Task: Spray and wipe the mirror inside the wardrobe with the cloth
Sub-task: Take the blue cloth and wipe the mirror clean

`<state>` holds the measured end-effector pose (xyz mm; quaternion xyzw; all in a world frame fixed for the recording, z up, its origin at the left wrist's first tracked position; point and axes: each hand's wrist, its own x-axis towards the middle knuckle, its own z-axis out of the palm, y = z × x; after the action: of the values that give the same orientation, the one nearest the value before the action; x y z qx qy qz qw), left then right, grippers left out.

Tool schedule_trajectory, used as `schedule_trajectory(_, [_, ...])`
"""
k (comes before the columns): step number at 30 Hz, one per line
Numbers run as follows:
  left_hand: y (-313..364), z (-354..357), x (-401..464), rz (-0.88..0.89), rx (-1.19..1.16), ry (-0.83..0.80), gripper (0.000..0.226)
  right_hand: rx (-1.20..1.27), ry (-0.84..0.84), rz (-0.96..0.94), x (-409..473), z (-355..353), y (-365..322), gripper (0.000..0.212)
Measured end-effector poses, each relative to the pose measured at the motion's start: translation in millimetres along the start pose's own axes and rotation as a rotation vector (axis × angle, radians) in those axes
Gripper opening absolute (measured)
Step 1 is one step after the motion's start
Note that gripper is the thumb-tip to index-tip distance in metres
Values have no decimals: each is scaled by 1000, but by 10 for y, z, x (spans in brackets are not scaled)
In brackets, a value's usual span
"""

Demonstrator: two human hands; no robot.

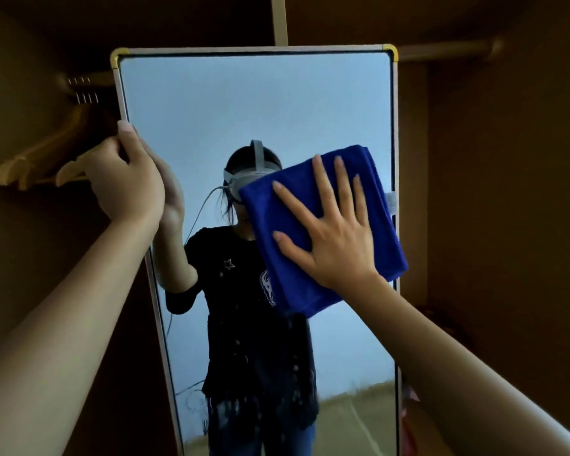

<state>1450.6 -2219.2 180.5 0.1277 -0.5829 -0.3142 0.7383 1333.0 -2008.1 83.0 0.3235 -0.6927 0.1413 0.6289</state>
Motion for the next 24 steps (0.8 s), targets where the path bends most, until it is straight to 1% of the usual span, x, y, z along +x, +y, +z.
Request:
schedule_trajectory(4, [-1, -30, -3, 27, -12, -17, 48, -29, -1, 78, 37, -66, 291, 64])
schedule_trajectory(8, [-3, -40, -6, 29, 1, -37, 47, -32, -10, 164, 451, -157, 484, 65])
schedule_trajectory(12, [-5, -53, 12, 28, 24, -35, 48, -14, -1, 237, 983, -208, 451, 65])
schedule_trajectory(14, [-1, -64, 4, 41, 46, -25, 49, -11, 22, 289, 1054, -187, 324, 65])
schedule_trajectory(16, [-5, -79, -16, 54, 80, -8, 48, -14, 35, 299, 963, -148, 173, 65])
schedule_trajectory(19, [-46, -126, -88, 87, 114, -19, 45, -8, 37, 241, 672, -88, -4, 63])
schedule_trajectory(21, [-113, -179, -185, 124, 150, -69, 42, -2, 40, 221, 475, -46, -78, 63])
schedule_trajectory(24, [-283, -281, -426, 167, 249, -176, 41, -15, 34, 240, 233, 7, -138, 62])
